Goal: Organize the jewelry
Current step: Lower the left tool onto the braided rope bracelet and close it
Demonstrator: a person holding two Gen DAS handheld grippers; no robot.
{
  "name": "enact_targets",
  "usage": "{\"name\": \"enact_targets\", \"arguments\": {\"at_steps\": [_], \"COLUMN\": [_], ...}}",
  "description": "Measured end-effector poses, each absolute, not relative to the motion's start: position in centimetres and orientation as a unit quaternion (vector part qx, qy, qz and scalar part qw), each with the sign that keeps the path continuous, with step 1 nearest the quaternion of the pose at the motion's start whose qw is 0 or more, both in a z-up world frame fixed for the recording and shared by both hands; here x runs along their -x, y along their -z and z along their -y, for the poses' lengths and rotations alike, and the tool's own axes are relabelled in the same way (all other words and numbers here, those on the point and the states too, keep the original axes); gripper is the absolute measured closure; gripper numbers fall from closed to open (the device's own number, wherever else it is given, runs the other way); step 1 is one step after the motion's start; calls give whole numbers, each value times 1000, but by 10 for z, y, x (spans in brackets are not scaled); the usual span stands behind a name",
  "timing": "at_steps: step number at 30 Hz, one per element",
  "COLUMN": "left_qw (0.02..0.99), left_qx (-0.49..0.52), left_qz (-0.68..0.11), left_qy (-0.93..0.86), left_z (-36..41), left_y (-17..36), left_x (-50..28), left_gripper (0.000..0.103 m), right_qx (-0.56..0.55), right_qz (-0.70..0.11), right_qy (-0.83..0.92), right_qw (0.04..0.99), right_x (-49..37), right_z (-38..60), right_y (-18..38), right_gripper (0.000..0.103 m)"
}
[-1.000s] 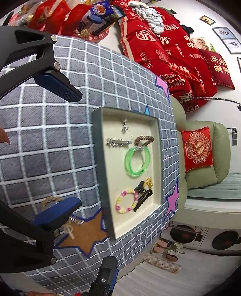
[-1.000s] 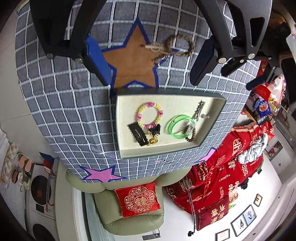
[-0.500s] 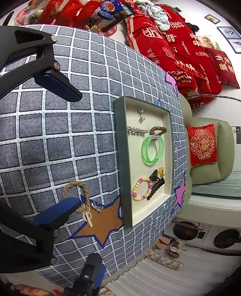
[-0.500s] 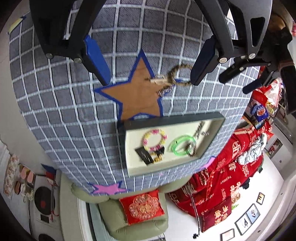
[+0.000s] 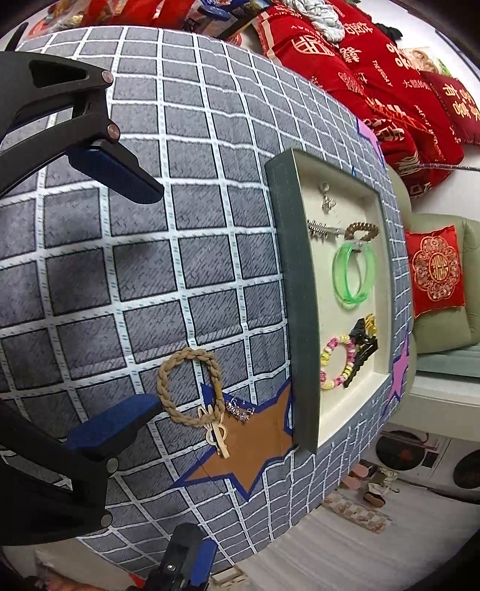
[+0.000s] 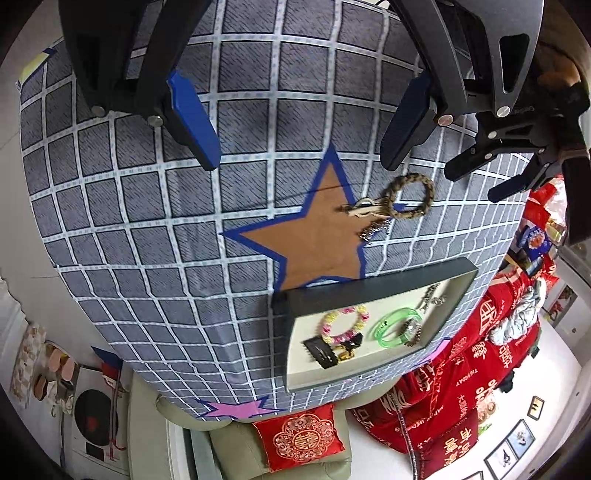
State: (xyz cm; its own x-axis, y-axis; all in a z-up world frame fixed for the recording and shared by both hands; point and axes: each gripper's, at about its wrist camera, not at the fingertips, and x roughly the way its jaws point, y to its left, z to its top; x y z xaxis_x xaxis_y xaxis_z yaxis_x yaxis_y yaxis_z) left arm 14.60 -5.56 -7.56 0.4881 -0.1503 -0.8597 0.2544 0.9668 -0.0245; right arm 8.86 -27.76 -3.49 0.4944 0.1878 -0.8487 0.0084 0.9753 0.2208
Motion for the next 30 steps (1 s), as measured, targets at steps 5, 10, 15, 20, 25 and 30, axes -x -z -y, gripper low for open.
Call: {"name": "enact_targets", "arguments": {"at_steps": [5, 10, 15, 20, 25, 30], "left_qw": [854, 851, 844, 841, 840, 842], "left_qx": [-72, -81, -93, -96, -106, -105], "left_qz": [-499, -498, -503, -504, -499, -496], "left_qy": [128, 144, 158, 172, 186, 184], "left_z": [70, 81, 91, 95, 101, 100], "left_y": [81, 82, 85, 85, 82, 81], "left_x": [-154, -159, -162, -162, -159, -158], "left_gripper": [9, 19, 29, 36, 67, 88], "right_qx": [-96, -91, -81, -72, -61, -47], "right_qz": [-504, -506, -510, -511, -512, -509], "right_qy": [-47, -45, -45, -47, -48, -53], "right_qw": [857, 857, 855, 855, 856, 858], "right_x": [-91, -94, -99, -103, -109, -116], "right_z": [282, 282, 279, 276, 273, 269], "right_y": [38, 41, 45, 46, 47, 45], "right_gripper": [13, 13, 13, 13, 13, 13]}}
